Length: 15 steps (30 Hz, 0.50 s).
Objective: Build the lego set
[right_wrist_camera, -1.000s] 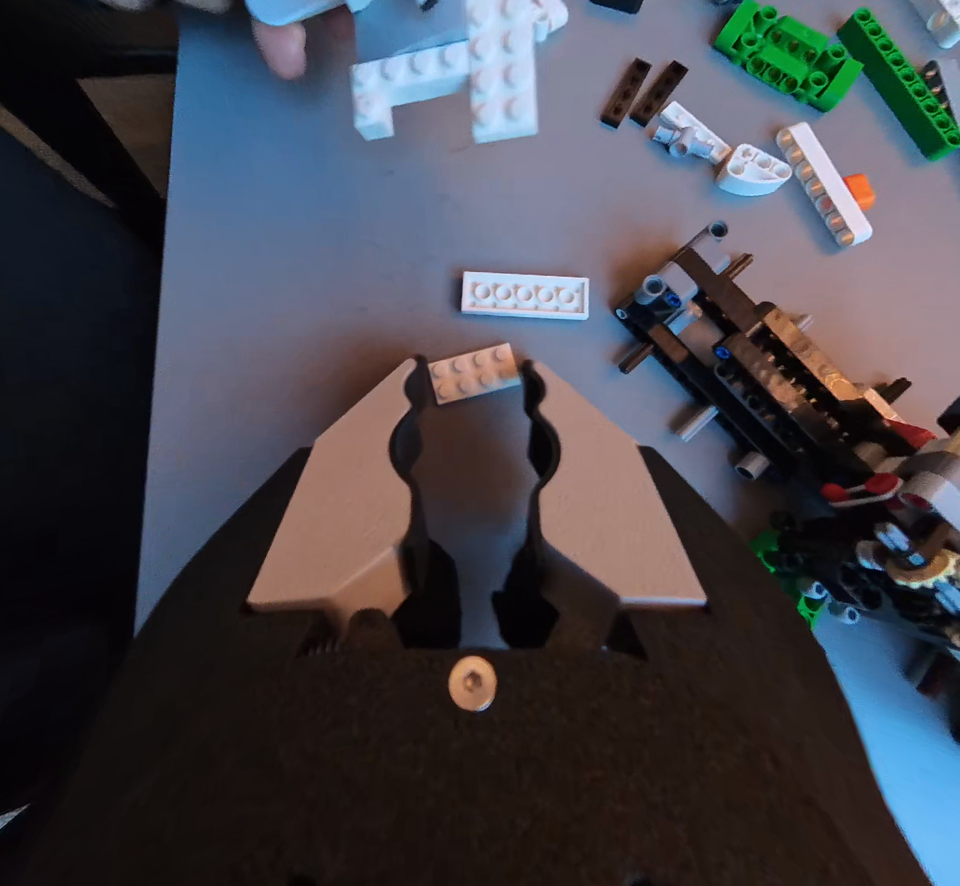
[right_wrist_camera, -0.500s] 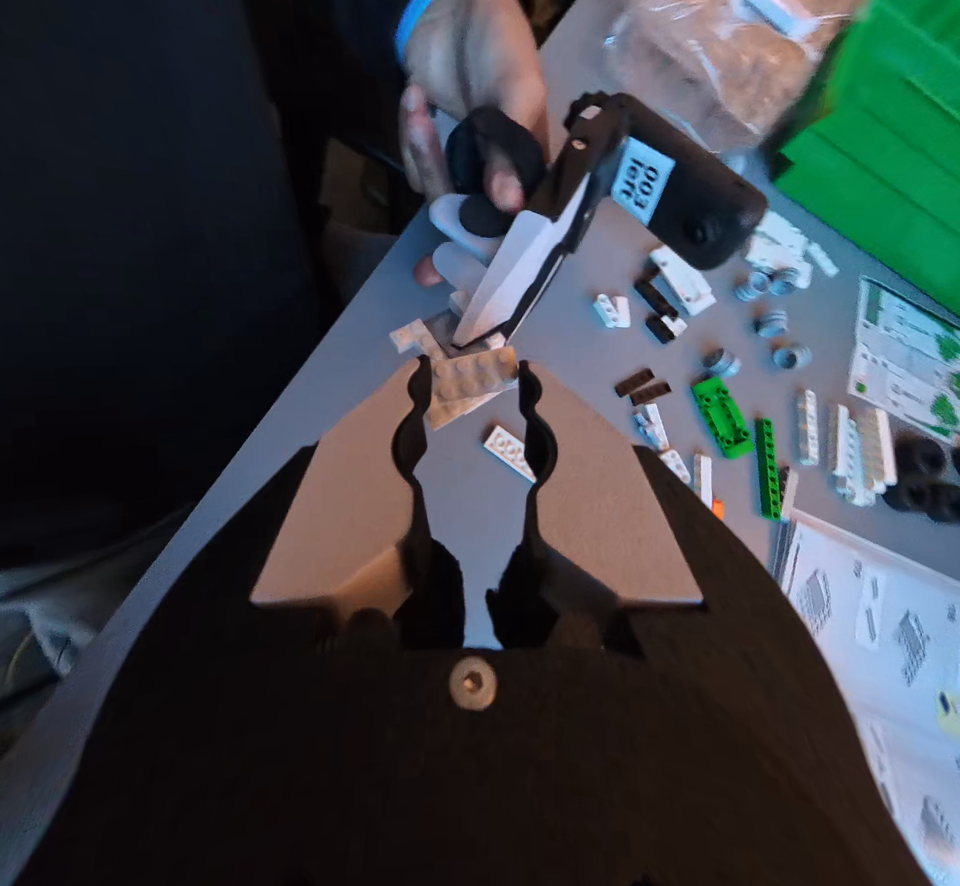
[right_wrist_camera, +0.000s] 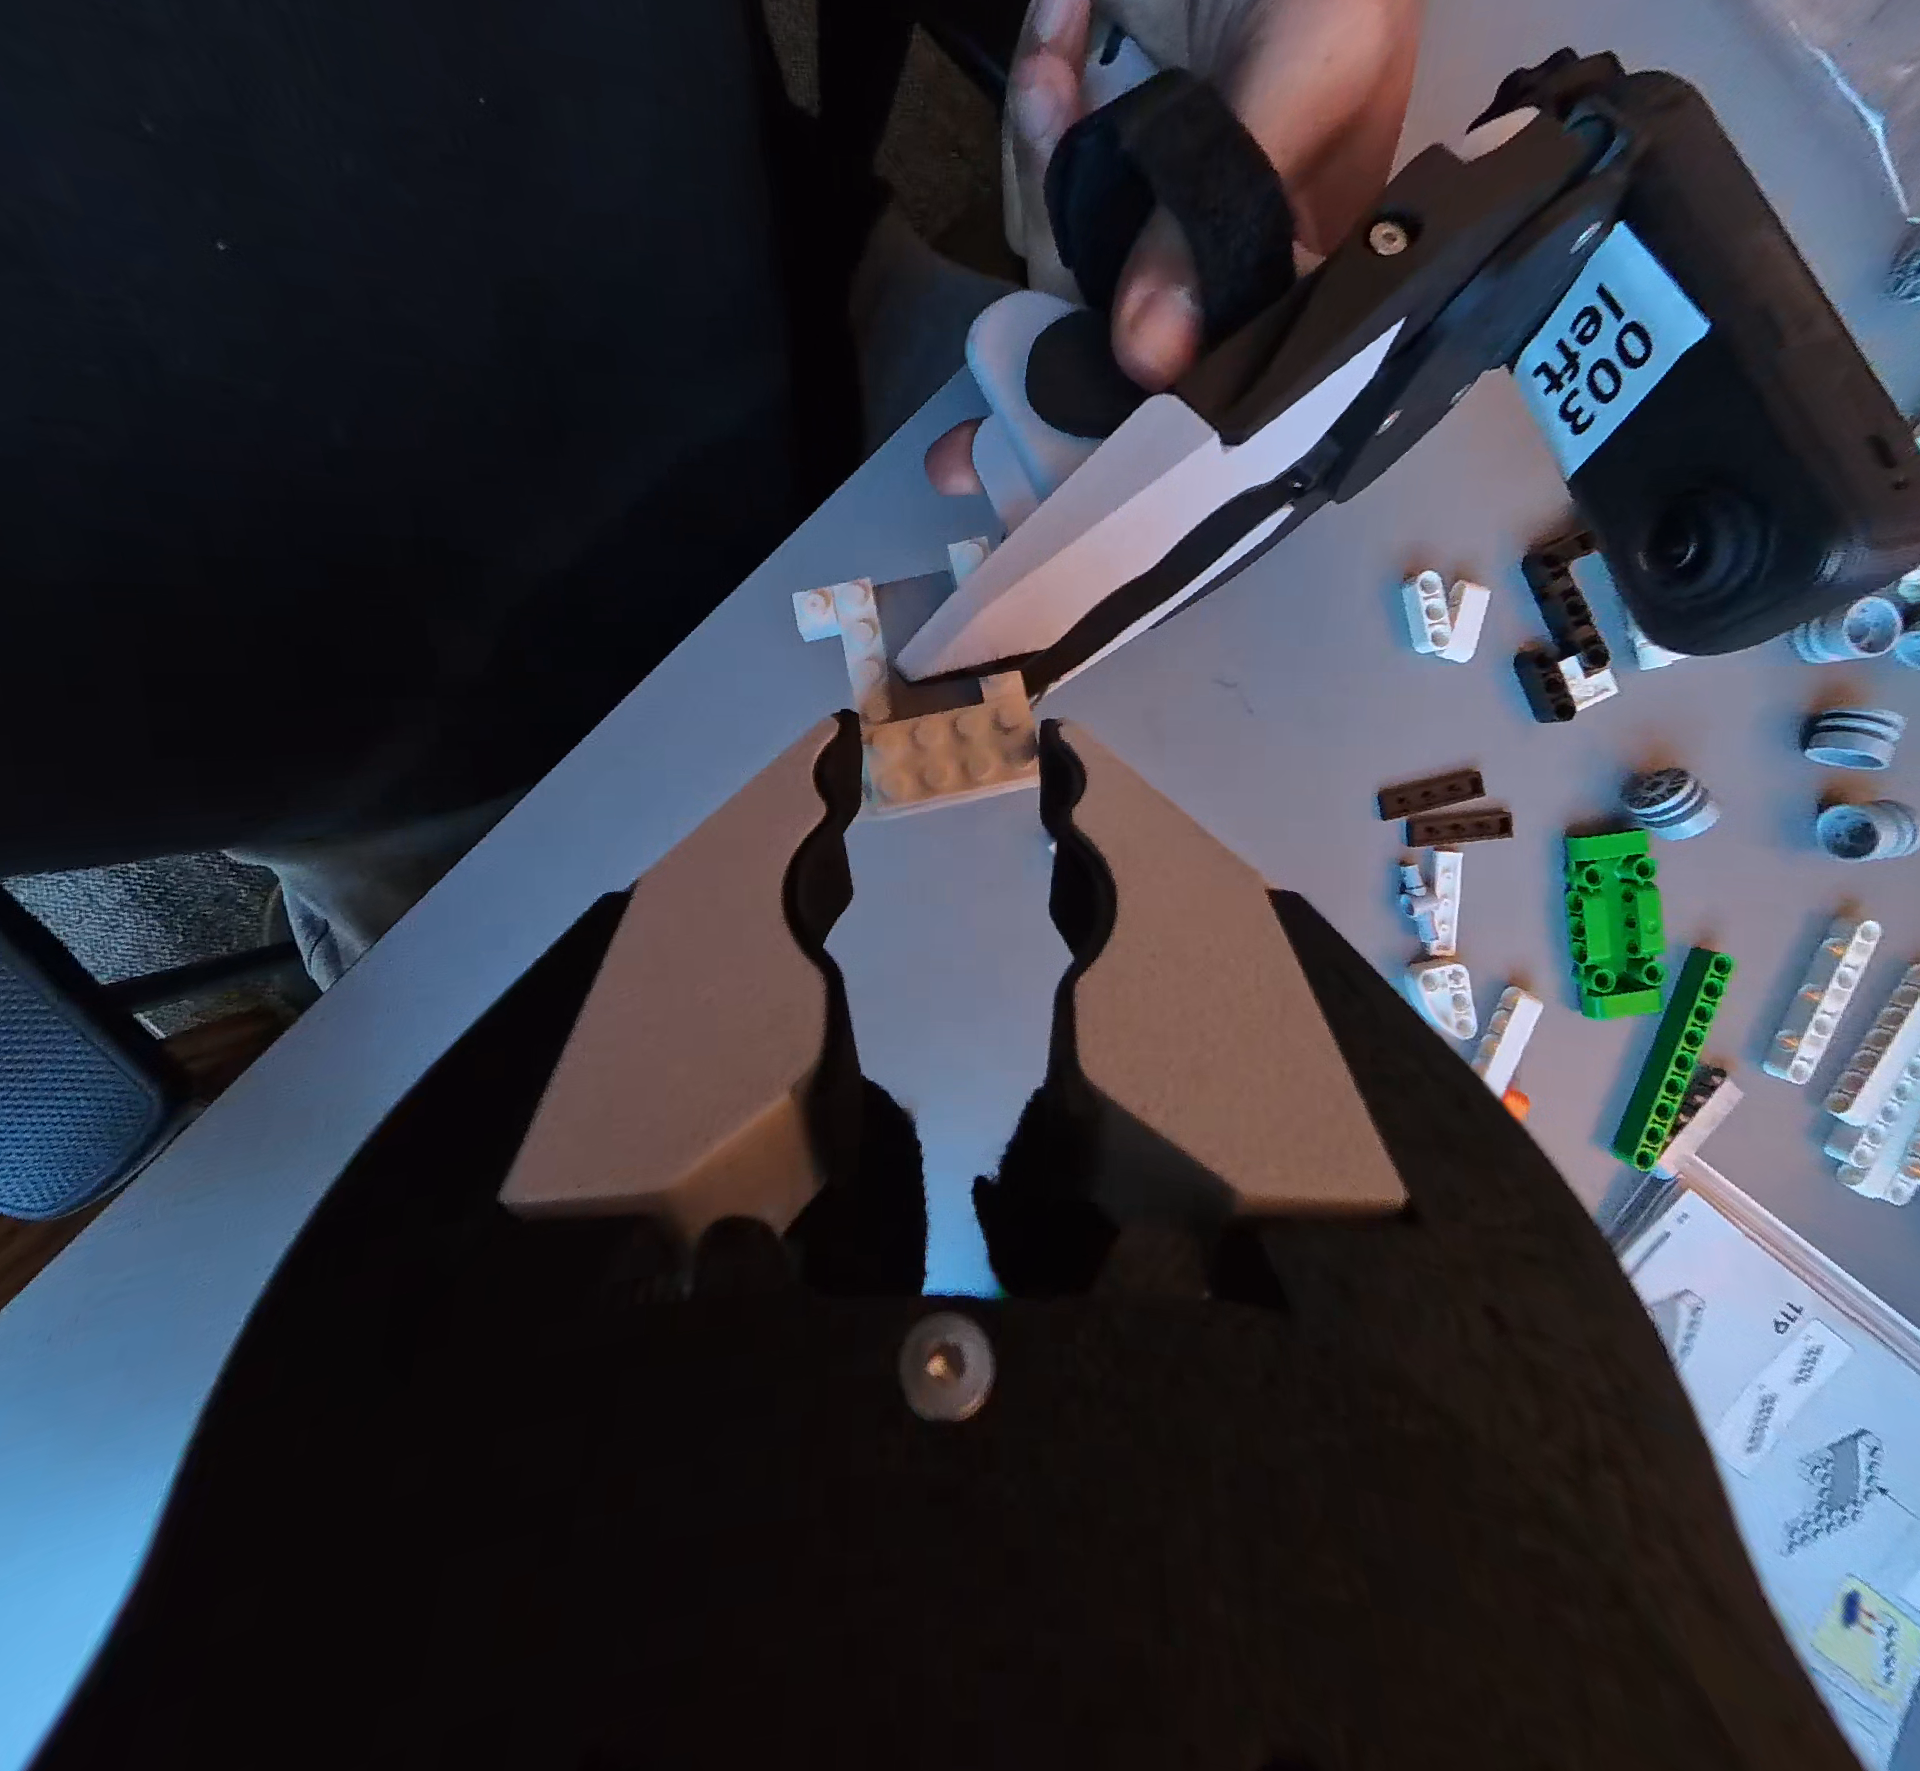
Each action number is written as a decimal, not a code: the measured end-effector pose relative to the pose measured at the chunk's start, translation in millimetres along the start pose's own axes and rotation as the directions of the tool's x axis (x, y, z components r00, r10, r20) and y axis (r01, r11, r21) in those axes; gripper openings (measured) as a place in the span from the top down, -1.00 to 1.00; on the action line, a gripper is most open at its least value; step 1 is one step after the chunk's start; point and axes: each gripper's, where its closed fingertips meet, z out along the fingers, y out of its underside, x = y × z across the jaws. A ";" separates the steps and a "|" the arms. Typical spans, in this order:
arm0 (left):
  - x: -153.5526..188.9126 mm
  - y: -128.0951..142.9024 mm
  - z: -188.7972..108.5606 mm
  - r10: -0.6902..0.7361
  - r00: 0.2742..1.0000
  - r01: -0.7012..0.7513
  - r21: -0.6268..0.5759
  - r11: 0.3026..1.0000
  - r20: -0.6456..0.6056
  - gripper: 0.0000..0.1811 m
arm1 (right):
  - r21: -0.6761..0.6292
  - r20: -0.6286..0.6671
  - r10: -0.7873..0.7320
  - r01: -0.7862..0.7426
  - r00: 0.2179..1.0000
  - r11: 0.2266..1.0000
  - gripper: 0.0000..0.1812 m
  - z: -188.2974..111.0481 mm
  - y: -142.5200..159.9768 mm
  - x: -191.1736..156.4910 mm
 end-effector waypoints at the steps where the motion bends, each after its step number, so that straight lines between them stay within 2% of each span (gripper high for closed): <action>1: 0.3 0.0 0.5 -0.003 1.000 0.003 0.002 1.000 -0.005 0.84 | -0.004 -0.001 -0.001 0.001 1.000 1.000 0.63 0.7 0.8 0.3; 15: 2.4 -1.5 3.4 -0.006 1.000 0.006 0.013 1.000 -0.019 0.84 | 0.006 -0.039 -0.034 0.035 0.999 0.999 0.58 -3.9 -0.4 0.6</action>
